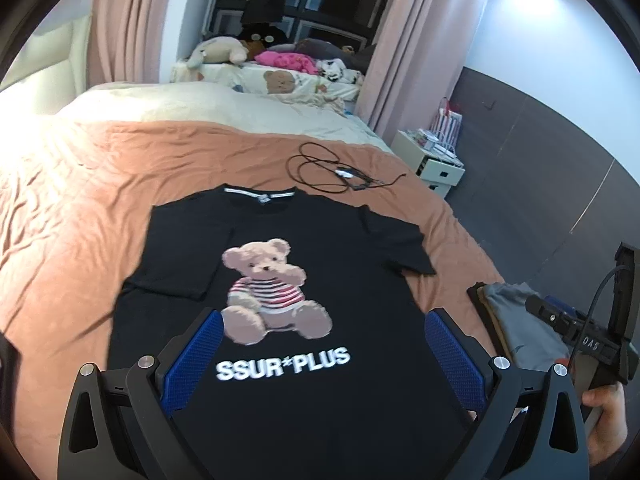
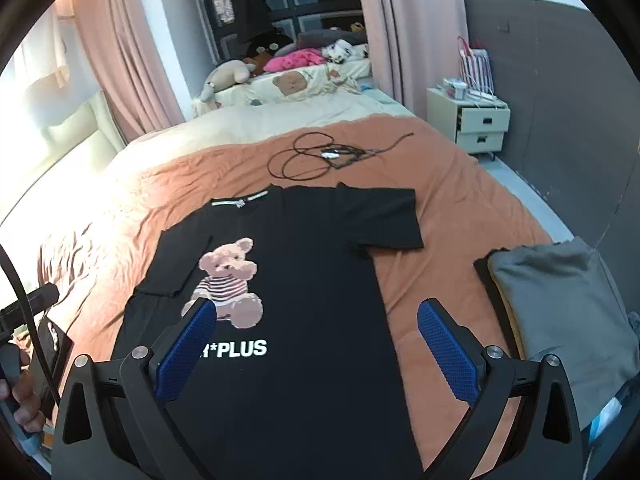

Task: Fold small clothes
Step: 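Move both tools across to the opposite side edge of the T-shirt, then close both grippers on the opposite side edge near the sleeve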

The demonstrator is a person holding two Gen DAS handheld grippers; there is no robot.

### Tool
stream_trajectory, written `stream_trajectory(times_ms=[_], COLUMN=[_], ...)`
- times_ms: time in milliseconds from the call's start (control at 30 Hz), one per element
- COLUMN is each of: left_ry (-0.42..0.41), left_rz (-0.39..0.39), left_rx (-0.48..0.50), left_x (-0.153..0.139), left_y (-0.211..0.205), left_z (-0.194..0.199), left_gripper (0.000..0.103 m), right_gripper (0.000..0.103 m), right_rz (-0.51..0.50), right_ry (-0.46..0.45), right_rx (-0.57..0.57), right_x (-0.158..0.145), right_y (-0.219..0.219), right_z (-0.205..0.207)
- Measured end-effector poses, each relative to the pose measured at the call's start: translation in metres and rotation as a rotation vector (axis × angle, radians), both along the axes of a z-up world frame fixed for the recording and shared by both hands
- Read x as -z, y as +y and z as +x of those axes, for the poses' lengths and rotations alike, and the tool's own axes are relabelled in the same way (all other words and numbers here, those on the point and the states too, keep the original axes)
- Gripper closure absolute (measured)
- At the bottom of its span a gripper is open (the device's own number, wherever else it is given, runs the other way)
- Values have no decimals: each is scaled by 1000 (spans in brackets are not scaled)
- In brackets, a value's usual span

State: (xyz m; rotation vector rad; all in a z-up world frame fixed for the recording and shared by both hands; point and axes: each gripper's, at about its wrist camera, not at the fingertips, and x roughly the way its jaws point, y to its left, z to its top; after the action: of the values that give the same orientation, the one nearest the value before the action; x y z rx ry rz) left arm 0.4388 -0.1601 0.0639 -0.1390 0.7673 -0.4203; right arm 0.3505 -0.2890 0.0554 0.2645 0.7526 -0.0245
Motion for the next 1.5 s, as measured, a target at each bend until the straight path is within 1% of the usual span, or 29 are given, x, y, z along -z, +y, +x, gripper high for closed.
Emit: stream_trajectory(times_ms=[100,200,433,567,733,800,1000,1100,1133,1200,1233,1300,1333,1367,1433,1500], left_ry=[5,11,44,55,51,65,96,117,128,145,154,173,180,187,196,203], left_rz=[-18,-17,-8,-1,-11,-21,3,-9,-15,-17,-15,-4,-1,0,4,14], left_rx=[20,30,40,52,67,75,97,105,107,114,116,118,120,124,132,139], left_x=[9,18,40,51,60,67,91,104,110,119,123,132,136,140,148,155], left_y=[-16,-31,-57,-68,-79,-84,-98,-103,-104,-108,-110,-116,-118,-121,-128,-134], left_z=[12,24,55,68,87,97,124,139,145,156,160,172,177,182,193,201], left_gripper=[0,0,0,0,0,0,1,2,3,14,18,31,34,35,39,45], right_gripper=[2,0,0,0,0,0,0,0,0,2,6,15,24,29,33,38], right_rz=[-21,-40,-1,57,89,107,152,170,179,194,205,231,248,259,269,268], right_ry=[-1,30,64,83,79,80,82,89,93,90,87,95,102,109,121,125], right_rx=[26,56,60,42,26,21,39,49,52,50,51,62,65,65,71,71], right_x=[3,10,31,46,61,68,88,100,105,112,116,124,129,133,141,149], right_y=[-10,-17,-30,-44,-65,-71,-93,-96,-100,-104,-108,-116,-122,-126,-133,-142], right_z=[7,18,51,68,80,85,105,120,126,137,143,154,160,165,177,189])
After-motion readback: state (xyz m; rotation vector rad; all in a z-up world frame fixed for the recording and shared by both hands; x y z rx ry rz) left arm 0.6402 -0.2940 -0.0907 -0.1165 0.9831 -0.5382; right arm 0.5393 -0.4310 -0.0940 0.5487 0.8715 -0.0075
